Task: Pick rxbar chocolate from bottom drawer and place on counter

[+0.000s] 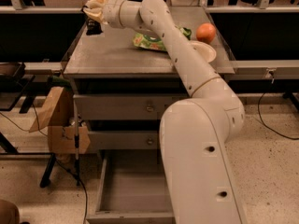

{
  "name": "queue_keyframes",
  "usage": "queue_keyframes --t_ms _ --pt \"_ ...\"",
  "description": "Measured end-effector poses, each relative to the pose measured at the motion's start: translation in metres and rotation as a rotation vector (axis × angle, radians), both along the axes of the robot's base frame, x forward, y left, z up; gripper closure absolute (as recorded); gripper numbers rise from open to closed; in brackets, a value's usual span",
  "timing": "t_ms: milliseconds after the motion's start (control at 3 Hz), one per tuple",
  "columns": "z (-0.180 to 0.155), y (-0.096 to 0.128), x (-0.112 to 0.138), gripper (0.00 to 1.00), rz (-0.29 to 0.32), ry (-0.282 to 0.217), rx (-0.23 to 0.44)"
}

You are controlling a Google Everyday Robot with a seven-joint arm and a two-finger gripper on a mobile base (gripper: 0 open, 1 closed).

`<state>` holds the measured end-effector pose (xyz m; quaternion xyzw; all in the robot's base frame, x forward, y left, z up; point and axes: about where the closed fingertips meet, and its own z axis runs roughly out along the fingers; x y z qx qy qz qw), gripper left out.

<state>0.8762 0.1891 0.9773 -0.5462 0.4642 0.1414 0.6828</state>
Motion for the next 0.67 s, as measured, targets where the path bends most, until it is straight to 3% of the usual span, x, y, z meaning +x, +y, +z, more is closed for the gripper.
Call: queue_keyframes --t_ms 667 --pt "-0.0046 -0.0012 0.0102 0.35 -0.023 0.040 -0.016"
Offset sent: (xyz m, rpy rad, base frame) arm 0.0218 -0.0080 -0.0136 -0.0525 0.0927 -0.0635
